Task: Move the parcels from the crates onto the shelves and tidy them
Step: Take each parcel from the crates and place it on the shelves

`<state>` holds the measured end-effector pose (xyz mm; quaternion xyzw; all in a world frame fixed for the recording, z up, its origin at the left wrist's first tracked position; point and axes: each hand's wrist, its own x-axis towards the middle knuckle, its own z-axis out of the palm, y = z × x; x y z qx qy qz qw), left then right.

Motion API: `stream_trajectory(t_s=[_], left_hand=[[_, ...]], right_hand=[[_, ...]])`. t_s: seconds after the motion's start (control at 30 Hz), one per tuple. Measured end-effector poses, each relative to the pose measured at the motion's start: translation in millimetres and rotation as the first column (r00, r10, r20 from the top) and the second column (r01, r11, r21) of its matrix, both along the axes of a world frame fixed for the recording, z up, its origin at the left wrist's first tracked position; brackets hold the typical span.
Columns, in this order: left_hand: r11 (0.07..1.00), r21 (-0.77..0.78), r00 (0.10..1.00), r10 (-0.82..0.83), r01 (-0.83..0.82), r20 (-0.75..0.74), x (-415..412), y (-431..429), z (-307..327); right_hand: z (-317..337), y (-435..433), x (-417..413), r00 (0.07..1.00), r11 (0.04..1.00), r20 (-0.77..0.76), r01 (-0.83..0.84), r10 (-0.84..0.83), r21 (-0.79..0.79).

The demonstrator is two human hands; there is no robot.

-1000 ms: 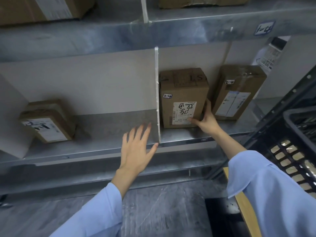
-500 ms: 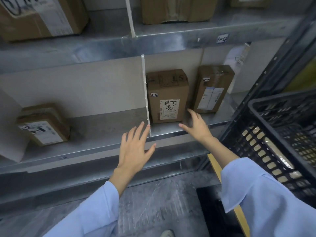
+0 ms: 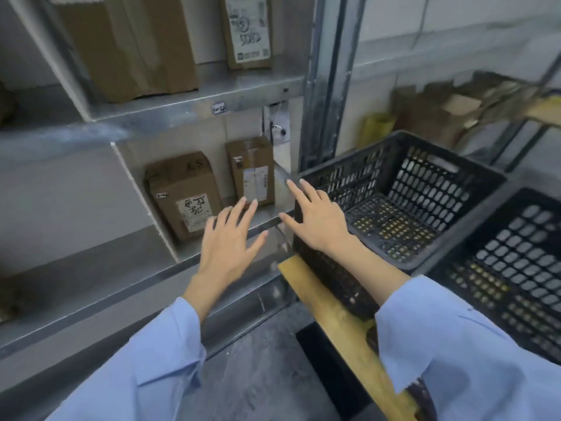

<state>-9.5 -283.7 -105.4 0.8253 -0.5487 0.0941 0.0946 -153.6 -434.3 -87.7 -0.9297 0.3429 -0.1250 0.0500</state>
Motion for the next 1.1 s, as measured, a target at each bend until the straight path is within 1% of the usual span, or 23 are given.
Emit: stream_trajectory(t_s=[0.07,0.13,0.27,0.43,0.57,0.67,0.77,0.9,1.0,1.1], left_hand=[[0.998,-0.029,0.998,-0.056,0.056,0.028,-18,-20,14],[0.993,-0.045,0.993,-0.106,0.108,0.046,-36,-39,26],[0.980,-0.037,0.980,-0.192,0.194,0.051,-63,-77,42],[0.954,0.008,0.951,-0.299,0.299,0.076,-78,-128,44],[0.916,0.073,0.905,-0.401,0.394,0.145,-75,-170,39],[0.869,0.141,0.856,-0.493,0.475,0.156,-64,-204,31],[0.806,0.225,0.804,-0.581,0.548,0.126,-47,-237,20],[0.707,0.305,0.731,-0.681,0.638,0.050,-31,-278,3],[0.628,0.343,0.671,-0.742,0.699,-0.009,-23,-305,-12],[0.545,0.414,0.619,-0.783,0.729,-0.060,-20,-323,-30]], right_hand=[[16,-10,-30,0.999,0.999,0.016,0.041,-0.041,-0.022],[26,-20,-59,0.995,0.995,0.038,0.097,-0.096,-0.009],[33,-37,-106,0.977,0.978,0.036,0.210,-0.210,0.008],[24,-58,-138,0.959,0.955,0.037,0.276,-0.282,0.113],[8,-79,-147,0.948,0.933,0.022,0.309,-0.319,0.184],[-5,-98,-147,0.946,0.923,0.003,0.316,-0.324,0.219],[-19,-116,-142,0.940,0.892,-0.014,0.329,-0.342,0.309],[-33,-136,-131,0.929,0.821,-0.050,0.349,-0.368,0.452],[-46,-146,-123,0.927,0.788,-0.066,0.351,-0.370,0.505],[-60,-152,-119,0.920,0.748,-0.116,0.374,-0.374,0.548]])
